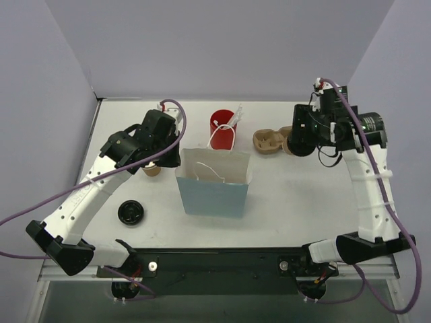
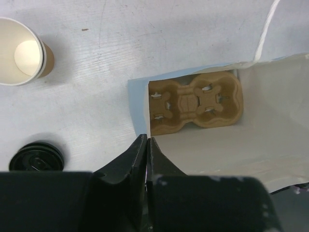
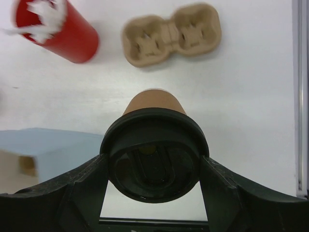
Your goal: Pack the takeout coffee
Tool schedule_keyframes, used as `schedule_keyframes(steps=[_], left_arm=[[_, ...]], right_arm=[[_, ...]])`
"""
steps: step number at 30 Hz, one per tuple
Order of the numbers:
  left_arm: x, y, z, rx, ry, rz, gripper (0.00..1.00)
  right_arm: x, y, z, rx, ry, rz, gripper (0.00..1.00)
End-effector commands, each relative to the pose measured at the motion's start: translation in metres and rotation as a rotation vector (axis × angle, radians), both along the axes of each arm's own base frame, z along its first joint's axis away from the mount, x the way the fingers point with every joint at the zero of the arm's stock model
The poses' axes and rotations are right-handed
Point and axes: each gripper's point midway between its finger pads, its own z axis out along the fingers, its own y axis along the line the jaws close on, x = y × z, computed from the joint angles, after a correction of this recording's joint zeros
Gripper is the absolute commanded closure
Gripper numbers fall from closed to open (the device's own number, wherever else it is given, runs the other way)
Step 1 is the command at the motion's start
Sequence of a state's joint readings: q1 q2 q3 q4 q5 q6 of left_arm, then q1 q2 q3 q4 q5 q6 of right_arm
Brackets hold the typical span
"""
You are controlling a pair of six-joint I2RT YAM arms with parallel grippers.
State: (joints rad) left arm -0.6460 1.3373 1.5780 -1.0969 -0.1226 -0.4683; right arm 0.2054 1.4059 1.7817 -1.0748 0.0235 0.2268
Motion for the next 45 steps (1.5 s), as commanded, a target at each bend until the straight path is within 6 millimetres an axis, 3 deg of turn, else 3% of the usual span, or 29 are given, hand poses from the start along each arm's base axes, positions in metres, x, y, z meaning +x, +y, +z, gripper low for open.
schedule_keyframes(steps=[1, 2, 5, 8, 11, 14, 15, 17, 22, 28, 29, 34, 36, 38, 39, 40, 42, 45], left_arm=[[0.012, -0.003, 0.021, -0.018, -0.102, -0.027, 1.0], [0.013, -0.002, 0.024, -0.027, -0.124, -0.028, 1.0], [0.014, -0.009, 0.042, -0.081, -0.241, -0.078, 1.0], [0.01, -0.02, 0.06, -0.166, -0.355, -0.155, 1.0], [0.003, -0.026, 0.077, -0.239, -0.453, -0.209, 1.0], [-0.006, -0.028, 0.077, -0.266, -0.468, -0.246, 1.0], [-0.009, -0.03, 0.069, -0.269, -0.456, -0.263, 1.0], [-0.015, -0.03, 0.075, -0.304, -0.487, -0.277, 1.0], [-0.029, -0.039, 0.069, -0.397, -0.508, -0.336, 1.0], [-0.041, -0.047, 0.081, -0.468, -0.591, -0.423, 1.0], [-0.042, -0.046, 0.082, -0.472, -0.601, -0.426, 1.0], [-0.045, -0.048, 0.084, -0.497, -0.62, -0.439, 1.0], [-0.044, -0.049, 0.079, -0.498, -0.6, -0.432, 1.0], [-0.04, -0.048, 0.07, -0.476, -0.547, -0.404, 0.99], [-0.037, -0.044, 0.069, -0.453, -0.534, -0.369, 0.76], [-0.039, -0.039, 0.061, -0.428, -0.486, -0.345, 0.67], [-0.04, -0.03, 0.051, -0.389, -0.458, -0.31, 0.54], [-0.042, -0.016, 0.045, -0.343, -0.458, -0.274, 0.47]], right_arm=[[-0.045, 0.026, 0.06, 0.104, -0.109, 0.108, 0.57], [-0.045, 0.033, 0.082, 0.127, -0.181, 0.139, 0.57], [-0.053, 0.067, 0.12, 0.178, -0.318, 0.277, 0.58], [-0.064, 0.108, 0.144, 0.235, -0.41, 0.44, 0.58], [-0.085, 0.142, 0.15, 0.232, -0.461, 0.604, 0.59], [-0.1, 0.162, 0.151, 0.208, -0.489, 0.69, 0.6], [-0.1, 0.165, 0.142, 0.181, -0.477, 0.697, 0.6], [-0.106, 0.174, 0.134, 0.158, -0.469, 0.736, 0.6], [-0.109, 0.192, 0.093, 0.033, -0.393, 0.8, 0.6], [-0.113, 0.208, 0.053, -0.129, -0.366, 0.907, 0.61], [-0.113, 0.209, 0.041, -0.161, -0.351, 0.92, 0.61], [-0.107, 0.211, 0.022, -0.264, -0.368, 0.978, 0.62], [-0.108, 0.209, 0.003, -0.281, -0.353, 0.993, 0.62], [-0.108, 0.214, -0.002, -0.259, -0.37, 0.999, 0.62], [-0.11, 0.212, -0.013, -0.266, -0.356, 1.005, 0.63], [-0.11, 0.213, -0.015, -0.26, -0.362, 1.006, 0.63], [-0.112, 0.211, -0.024, -0.262, -0.361, 1.01, 0.63], [-0.117, 0.213, -0.03, -0.256, -0.383, 1.018, 0.64]])
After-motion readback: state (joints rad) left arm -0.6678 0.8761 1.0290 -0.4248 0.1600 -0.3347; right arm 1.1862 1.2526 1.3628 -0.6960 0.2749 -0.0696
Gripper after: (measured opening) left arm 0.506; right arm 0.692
